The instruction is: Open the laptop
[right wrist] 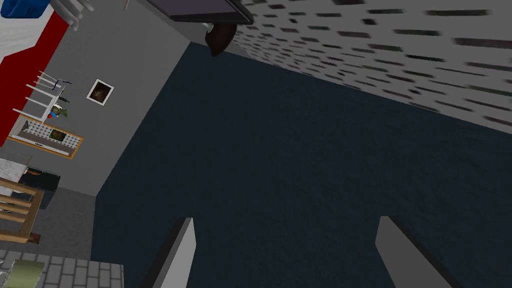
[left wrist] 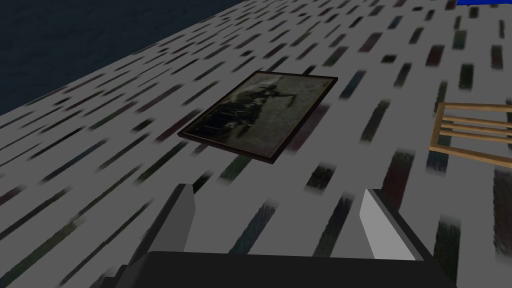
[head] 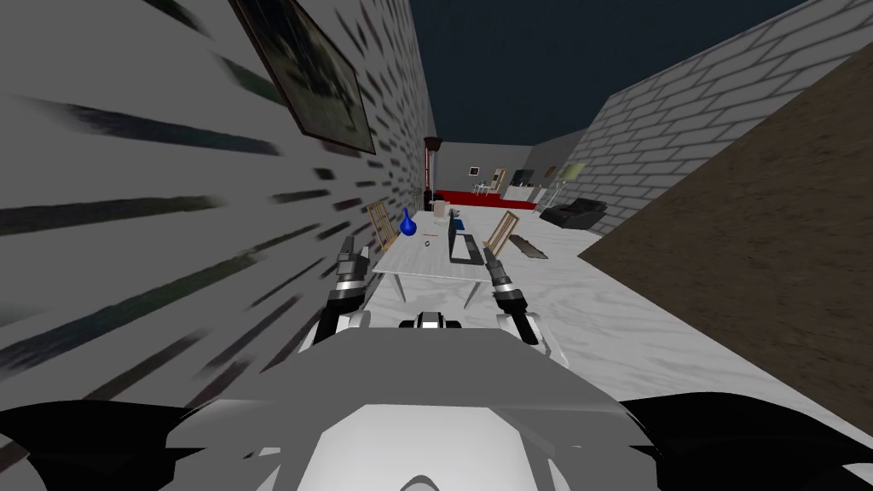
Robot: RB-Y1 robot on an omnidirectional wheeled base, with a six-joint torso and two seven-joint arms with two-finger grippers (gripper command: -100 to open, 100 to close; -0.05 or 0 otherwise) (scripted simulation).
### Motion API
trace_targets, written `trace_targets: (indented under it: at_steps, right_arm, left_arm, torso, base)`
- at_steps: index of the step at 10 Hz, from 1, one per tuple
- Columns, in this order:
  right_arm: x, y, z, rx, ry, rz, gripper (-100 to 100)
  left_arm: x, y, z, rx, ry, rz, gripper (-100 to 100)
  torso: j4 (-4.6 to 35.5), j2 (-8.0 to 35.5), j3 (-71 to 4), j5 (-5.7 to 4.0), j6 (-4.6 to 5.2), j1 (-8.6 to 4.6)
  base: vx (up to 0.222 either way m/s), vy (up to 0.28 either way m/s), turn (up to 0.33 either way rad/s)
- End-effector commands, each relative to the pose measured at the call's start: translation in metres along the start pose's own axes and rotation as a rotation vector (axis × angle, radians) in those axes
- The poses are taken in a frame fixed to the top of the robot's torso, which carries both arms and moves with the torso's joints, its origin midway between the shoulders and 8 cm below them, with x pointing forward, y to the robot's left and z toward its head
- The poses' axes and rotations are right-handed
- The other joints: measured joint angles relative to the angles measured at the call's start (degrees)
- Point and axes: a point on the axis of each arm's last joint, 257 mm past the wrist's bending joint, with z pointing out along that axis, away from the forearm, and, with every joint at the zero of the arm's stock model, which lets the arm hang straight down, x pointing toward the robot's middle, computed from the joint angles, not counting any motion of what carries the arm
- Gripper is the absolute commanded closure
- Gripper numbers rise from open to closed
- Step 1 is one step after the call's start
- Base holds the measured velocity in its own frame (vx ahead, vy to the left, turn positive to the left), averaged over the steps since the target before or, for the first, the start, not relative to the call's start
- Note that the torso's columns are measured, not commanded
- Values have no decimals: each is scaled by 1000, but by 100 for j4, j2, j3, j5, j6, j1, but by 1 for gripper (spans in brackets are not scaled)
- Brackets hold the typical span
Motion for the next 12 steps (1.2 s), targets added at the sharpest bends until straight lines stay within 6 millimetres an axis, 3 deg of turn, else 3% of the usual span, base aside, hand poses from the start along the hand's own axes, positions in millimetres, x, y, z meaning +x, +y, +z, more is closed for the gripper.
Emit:
trace_targets:
  at_steps: [1, 7, 12]
  right_arm:
    - [5, -21, 1, 32, 41, -169, -100]
    - [2, -79, 1, 107, 147, -572, -100]
    - [-18, -134, -1, 161, 257, -944, -100]
  left_arm:
    - [0, 0, 0, 0, 0, 0, 0]
    - [0, 0, 0, 0, 0, 0, 0]
    - [0, 0, 0, 0, 0, 0, 0]
  torso:
    - [1, 5, 3, 1, 0, 5]
    - [1, 5, 2, 0, 0, -1]
    - [2, 7, 4, 0, 0, 1]
  base:
    - [56, 169, -31]
    - [68, 160, -34]
    - [73, 172, -35]
